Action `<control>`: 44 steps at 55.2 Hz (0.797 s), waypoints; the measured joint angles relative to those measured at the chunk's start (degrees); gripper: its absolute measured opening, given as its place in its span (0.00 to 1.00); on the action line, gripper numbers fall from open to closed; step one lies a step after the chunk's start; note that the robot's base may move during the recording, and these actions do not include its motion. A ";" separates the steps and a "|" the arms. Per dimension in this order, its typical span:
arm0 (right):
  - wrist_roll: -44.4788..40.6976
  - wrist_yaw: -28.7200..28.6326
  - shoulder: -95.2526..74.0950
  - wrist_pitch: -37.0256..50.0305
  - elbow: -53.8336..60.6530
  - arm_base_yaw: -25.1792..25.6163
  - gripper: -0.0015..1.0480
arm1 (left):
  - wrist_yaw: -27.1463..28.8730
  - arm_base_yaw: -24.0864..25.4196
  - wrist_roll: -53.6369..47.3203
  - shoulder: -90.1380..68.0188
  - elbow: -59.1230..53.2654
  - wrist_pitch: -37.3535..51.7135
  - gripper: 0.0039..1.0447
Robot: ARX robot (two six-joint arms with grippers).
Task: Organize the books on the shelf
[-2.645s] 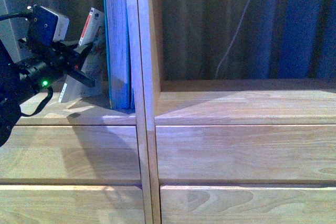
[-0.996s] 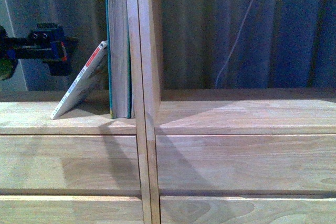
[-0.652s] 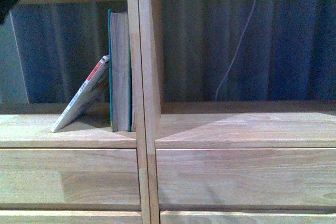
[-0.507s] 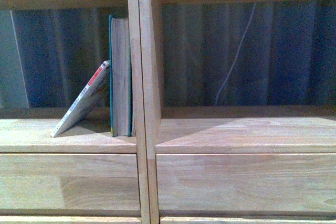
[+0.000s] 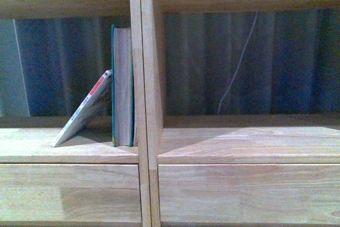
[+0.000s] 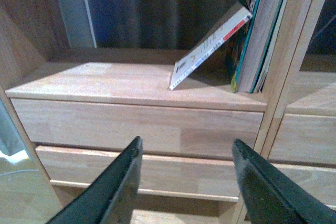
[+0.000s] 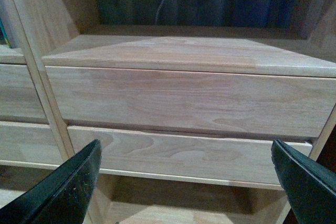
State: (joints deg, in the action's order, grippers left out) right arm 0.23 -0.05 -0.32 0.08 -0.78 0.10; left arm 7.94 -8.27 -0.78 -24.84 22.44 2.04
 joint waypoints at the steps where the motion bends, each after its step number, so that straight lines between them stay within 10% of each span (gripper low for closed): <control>1: 0.00 0.00 0.00 0.00 0.00 0.00 0.93 | -0.55 0.46 0.07 0.70 -1.33 0.44 0.44; 15: 0.00 0.00 0.00 0.00 0.00 0.00 0.93 | -7.87 7.91 0.55 6.40 -9.14 2.93 0.02; 44: -0.02 0.02 0.00 -0.02 0.00 0.00 0.93 | -7.85 8.00 0.63 19.19 -17.20 -2.23 0.03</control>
State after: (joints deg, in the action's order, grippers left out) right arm 0.21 -0.03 -0.32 0.05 -0.78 0.10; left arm 0.10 -0.27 -0.14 -5.65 5.23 -0.19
